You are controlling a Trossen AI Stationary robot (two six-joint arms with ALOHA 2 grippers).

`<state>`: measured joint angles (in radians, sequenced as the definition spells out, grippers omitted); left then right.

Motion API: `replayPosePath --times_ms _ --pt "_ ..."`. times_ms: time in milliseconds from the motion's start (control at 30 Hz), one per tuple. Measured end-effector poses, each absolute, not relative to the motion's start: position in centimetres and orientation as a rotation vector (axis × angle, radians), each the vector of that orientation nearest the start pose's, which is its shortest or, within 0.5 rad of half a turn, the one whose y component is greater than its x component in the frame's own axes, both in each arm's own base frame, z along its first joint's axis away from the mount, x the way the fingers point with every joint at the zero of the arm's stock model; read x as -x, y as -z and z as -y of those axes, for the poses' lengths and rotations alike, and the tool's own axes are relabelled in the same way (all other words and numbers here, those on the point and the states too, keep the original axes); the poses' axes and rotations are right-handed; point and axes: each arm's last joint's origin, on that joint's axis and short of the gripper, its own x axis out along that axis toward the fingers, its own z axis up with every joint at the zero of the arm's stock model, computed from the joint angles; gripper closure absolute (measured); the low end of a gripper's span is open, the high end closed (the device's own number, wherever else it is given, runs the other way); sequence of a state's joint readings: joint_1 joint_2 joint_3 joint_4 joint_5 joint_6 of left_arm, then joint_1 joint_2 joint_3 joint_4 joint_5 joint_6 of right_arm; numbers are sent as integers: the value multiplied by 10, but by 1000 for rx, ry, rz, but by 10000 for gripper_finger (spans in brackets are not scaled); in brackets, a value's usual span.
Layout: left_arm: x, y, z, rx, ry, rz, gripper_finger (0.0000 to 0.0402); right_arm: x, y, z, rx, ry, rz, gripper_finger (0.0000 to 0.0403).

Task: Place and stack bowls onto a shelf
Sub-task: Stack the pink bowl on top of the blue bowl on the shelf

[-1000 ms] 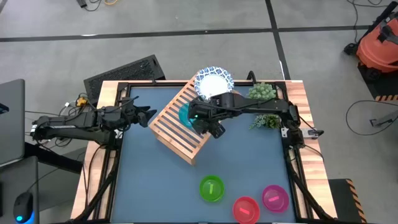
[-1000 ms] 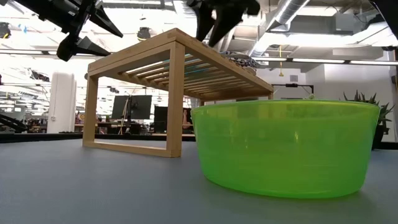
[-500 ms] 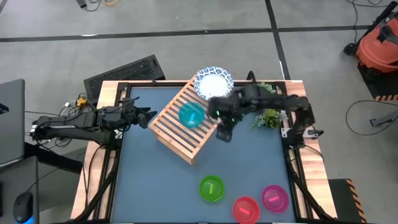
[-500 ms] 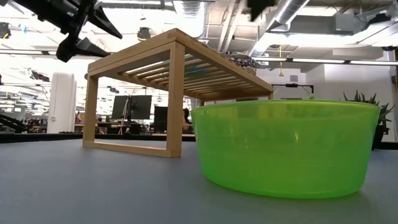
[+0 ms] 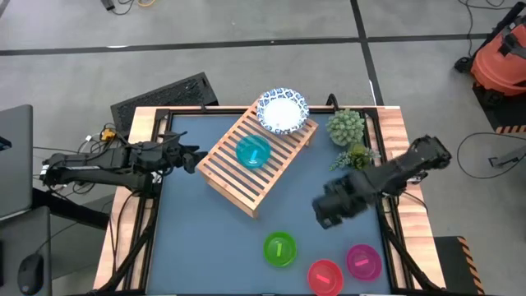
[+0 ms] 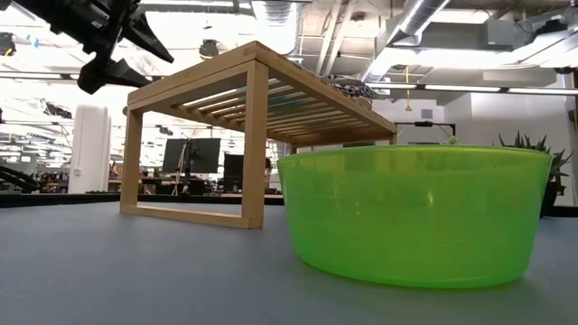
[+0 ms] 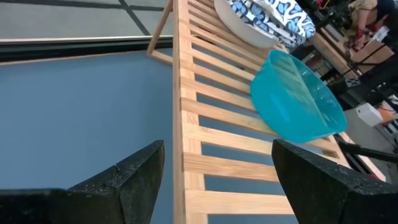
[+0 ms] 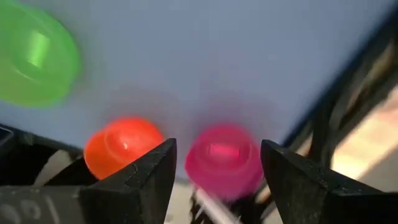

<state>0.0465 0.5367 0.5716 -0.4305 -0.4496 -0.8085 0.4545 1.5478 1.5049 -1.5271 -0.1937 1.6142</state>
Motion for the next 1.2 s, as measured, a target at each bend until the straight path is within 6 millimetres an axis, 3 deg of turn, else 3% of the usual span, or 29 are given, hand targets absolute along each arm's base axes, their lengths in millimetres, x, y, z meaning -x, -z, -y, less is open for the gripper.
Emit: replayPosePath --times_ms 333,567,933,1200 --pt "-121 -270 -18 683 -626 -181 120 -217 -281 -179 -1335 967 -1493 143" --pt "-121 -268 -18 654 -631 -208 120 -217 -246 -209 -1373 1071 -1539 143" --pt "-120 -268 -19 647 -632 -211 120 -231 -200 -225 -1281 1208 -1562 143" --pt "-120 -268 -19 635 -665 -197 120 -228 -190 -223 -1208 1331 -1558 143"
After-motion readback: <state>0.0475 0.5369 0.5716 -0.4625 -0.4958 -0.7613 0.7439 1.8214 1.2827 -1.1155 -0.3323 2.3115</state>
